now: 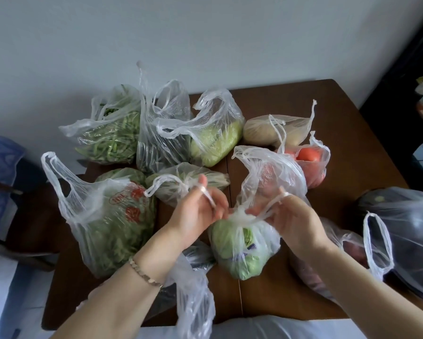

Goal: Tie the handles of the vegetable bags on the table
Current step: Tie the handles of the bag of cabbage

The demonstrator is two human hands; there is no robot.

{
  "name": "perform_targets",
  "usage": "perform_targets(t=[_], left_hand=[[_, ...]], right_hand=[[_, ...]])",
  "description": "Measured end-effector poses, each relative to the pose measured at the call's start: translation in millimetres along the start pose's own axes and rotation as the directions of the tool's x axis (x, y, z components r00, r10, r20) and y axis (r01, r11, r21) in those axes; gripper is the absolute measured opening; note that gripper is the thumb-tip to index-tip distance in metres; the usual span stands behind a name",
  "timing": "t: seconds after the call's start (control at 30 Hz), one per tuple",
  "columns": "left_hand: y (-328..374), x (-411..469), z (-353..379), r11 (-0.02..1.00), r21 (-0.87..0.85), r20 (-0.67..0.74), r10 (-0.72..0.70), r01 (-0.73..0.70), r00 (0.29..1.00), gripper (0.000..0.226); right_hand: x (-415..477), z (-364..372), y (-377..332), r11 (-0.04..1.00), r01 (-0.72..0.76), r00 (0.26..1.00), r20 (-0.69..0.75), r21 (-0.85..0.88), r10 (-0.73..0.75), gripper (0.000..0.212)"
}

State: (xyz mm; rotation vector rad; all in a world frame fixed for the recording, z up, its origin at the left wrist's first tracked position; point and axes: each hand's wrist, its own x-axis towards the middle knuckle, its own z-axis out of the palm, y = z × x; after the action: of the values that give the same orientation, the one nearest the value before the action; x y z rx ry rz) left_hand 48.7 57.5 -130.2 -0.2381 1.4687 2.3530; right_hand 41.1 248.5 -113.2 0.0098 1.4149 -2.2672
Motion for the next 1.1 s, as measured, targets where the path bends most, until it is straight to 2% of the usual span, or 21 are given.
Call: perform_targets(t=[0.07, 0.17, 0.27, 0.37, 0.47, 0.53, 0.57, 0.63, 0.7, 0.77, 0.83, 0.9, 0.93, 1.0, 1.1], left_hand=[[4.3, -4.1, 10.7, 0.951, 0.304, 0.120, 0.014, -0.050, 0.993, 0.078], [5.8, -8.0, 13.7, 0.878, 0.466, 0.120, 0.058, -0.108, 0.991, 0.085], [-1.9, -11.3, 1.5, 0.870, 0.479, 0.069, 0.093, -0.115, 0.993, 0.073], [-14.4, -11.6, -14.6, 0.908, 0.411, 0.022, 0.081, -0.083, 0.996, 0.066], [-24.9, -12.5, -26.1, 0.956, 0.290, -0.096, -0.011, 0.039, 0.995, 0.069], [-29.9, -13.5, -29.0, 0.965, 0.230, -0.157, -0.094, 0.129, 0.983, 0.064], [-32.0, -13.5, -30.1, 0.960, 0.249, -0.160, -0.089, 0.128, 0.983, 0.063], [-30.1, -12.7, -32.5, 0.902, 0.429, -0.109, -0.007, 0.054, 0.994, 0.063], [-18.6, -12.1, -26.5, 0.785, 0.619, 0.008, 0.020, -0.020, 1.000, 0.052], [-8.5, -11.9, -12.5, 0.763, 0.644, 0.138, -0.056, -0.047, 0.989, 0.053], [-6.1, -10.1, 1.6, 0.791, 0.611, 0.242, -0.144, -0.036, 0.960, 0.059], [-7.0, -9.1, 10.5, 0.803, 0.595, 0.266, -0.226, 0.024, 0.937, 0.073], [-8.6, -8.5, 11.2, 0.797, 0.602, 0.265, -0.262, 0.053, 0.928, 0.081], [-9.3, -8.2, 11.0, 0.801, 0.590, 0.252, -0.302, 0.101, 0.919, 0.091], [-11.4, -8.8, 9.0, 0.871, 0.443, 0.217, -0.332, 0.211, 0.918, 0.097]], right_hand=[[-0.1, 6.8, -0.7, 0.982, 0.051, 0.993, 0.113, -0.184, -0.031, 0.035], [-5.7, 13.4, -0.4, 0.930, 0.097, 0.987, 0.152, -0.355, -0.045, 0.038], [-12.2, 17.0, -0.2, 0.919, 0.100, 0.995, 0.062, -0.381, -0.083, 0.043], [-6.9, 5.7, 12.9, 0.954, -0.001, 0.993, -0.110, -0.299, -0.033, 0.051], [-2.8, -23.3, 32.8, 0.979, -0.142, 0.922, -0.380, -0.148, 0.076, 0.048], [-1.5, -34.6, 40.0, 0.977, -0.211, 0.864, -0.473, -0.033, 0.171, 0.038], [-0.6, -35.8, 39.3, 0.973, -0.226, 0.857, -0.481, -0.036, 0.182, 0.037], [2.7, -31.0, 29.5, 0.971, -0.211, 0.894, -0.423, -0.111, 0.146, 0.040], [4.6, -18.8, 11.1, 0.962, -0.165, 0.954, -0.282, -0.216, 0.100, 0.047], [3.0, -2.2, -5.2, 0.915, -0.107, 0.989, -0.139, -0.390, 0.056, 0.045], [3.0, 11.4, -16.1, 0.802, -0.038, 0.999, -0.046, -0.596, 0.013, 0.033], [6.7, 17.2, -20.7, 0.722, -0.029, 0.996, -0.081, -0.691, -0.038, 0.031], [10.5, 15.9, -20.9, 0.742, -0.067, 0.989, -0.143, -0.667, -0.039, 0.032], [17.9, 10.5, -20.0, 0.854, -0.172, 0.966, -0.254, -0.491, 0.049, 0.033], [17.1, 5.4, -17.0, 0.965, -0.216, 0.964, -0.188, -0.149, 0.187, 0.014]])
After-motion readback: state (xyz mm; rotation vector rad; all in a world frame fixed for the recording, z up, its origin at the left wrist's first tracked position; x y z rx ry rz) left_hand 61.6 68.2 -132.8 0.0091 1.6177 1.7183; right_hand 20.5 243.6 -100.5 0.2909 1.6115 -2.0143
